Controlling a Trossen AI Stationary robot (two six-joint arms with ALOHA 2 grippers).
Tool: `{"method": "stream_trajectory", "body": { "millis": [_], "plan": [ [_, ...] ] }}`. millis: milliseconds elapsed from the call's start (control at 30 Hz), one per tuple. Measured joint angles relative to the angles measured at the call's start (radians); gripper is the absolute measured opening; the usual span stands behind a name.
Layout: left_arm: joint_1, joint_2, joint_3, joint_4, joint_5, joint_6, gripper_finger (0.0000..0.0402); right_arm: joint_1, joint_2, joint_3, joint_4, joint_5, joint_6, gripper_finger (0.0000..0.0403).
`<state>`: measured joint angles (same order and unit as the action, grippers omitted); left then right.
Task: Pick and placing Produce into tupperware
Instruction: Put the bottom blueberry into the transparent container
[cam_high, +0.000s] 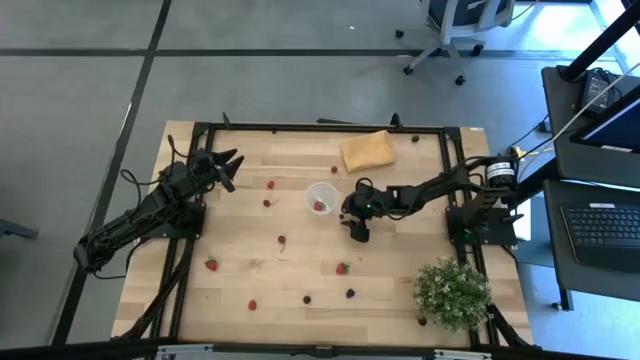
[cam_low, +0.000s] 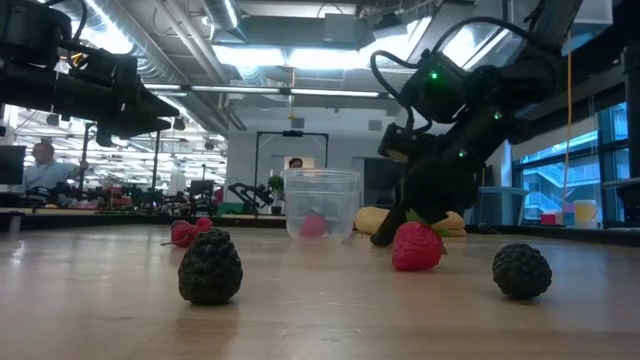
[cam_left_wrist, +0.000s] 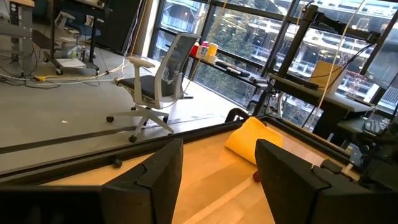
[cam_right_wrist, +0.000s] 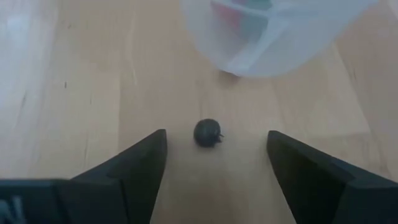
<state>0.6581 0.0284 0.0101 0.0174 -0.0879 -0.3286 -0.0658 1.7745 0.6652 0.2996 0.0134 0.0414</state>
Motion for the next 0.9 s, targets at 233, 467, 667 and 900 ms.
{"method": "stream_trajectory", "body": {
  "millis": [233, 467, 667, 900],
  "plan": [
    [0.0, 0.0, 0.0, 0.0, 0.0, 0.0, 0.0193, -0.001, 0.005, 0.001, 0.0, 0.001, -0.002, 0.0226],
    [0.0, 0.0, 0.0, 0.0, 0.0, 0.0, 0.0193, 0.0, 0.007, 0.001, 0.001, -0.012, -0.05, 0.0168],
    [0.0, 0.0, 0.0, 0.0, 0.0, 0.0, 0.0193, 0.0, 0.008, 0.001, 0.001, -0.013, -0.053, 0.0143],
    [0.0, 0.0, 0.0, 0.0, 0.0, 0.0, 0.0193, 0.0, 0.008, 0.001, 0.0, -0.011, -0.048, 0.0123]
  ]
}}
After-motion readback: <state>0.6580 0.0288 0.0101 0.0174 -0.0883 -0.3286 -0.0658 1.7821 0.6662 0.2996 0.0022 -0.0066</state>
